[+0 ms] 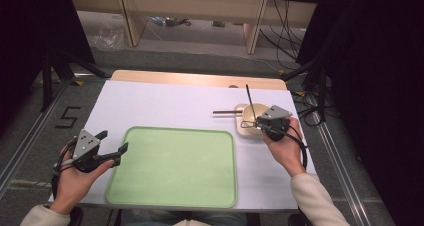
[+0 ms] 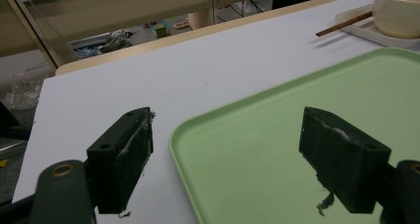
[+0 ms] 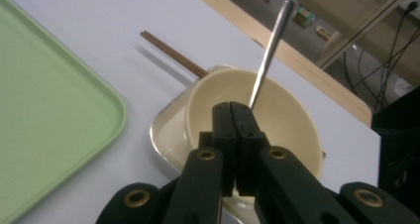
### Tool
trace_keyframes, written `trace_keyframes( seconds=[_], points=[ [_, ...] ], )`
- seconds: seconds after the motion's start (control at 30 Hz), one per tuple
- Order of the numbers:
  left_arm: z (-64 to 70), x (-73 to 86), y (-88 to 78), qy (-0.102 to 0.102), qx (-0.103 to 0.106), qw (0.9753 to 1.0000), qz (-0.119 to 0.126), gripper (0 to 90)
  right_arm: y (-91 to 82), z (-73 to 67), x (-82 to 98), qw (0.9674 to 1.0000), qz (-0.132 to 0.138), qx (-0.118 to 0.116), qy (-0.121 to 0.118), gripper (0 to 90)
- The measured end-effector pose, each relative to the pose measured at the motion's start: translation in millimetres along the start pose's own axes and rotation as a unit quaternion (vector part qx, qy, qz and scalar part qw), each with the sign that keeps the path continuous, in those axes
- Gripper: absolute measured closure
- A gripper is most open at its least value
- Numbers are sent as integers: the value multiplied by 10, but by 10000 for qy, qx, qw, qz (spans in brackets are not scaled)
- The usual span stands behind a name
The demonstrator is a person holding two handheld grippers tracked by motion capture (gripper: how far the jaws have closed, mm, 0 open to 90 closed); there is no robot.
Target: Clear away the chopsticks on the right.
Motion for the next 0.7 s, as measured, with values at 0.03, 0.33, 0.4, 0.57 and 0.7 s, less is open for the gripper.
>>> trace_keyframes(
  seconds=[0.03, 0.33, 0.4, 0.57, 0.7],
  points=[
    [-3, 2, 1, -7, 1, 10000, -5, 208, 63, -20, -53, 10000, -41, -37, 28, 900],
    [2, 2, 2, -18, 29, 10000, 12, 209, 664, -171, -453, 9969, -629, -340, 317, 900],
    [3, 4, 3, -23, 38, 10000, 6, 209, 788, -182, -490, 9960, -731, -332, 405, 900],
    [7, 3, 5, -20, 51, 10000, 14, 209, 1078, -181, -499, 9923, -1080, -278, 536, 900],
    [3, 4, 9, -22, 43, 10000, 24, 209, 1227, -192, -473, 9899, -1241, -263, 634, 900]
  ],
)
Point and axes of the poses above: each handheld gripper's, and its own axes: y roughly forward along the jaws, x roughly out of its underside, z roughly to its right, the point moved 7 cm from there along y, roughly forward along the jaws, and after that the axes turned 4 degrees about y, right-handed, at the moved point
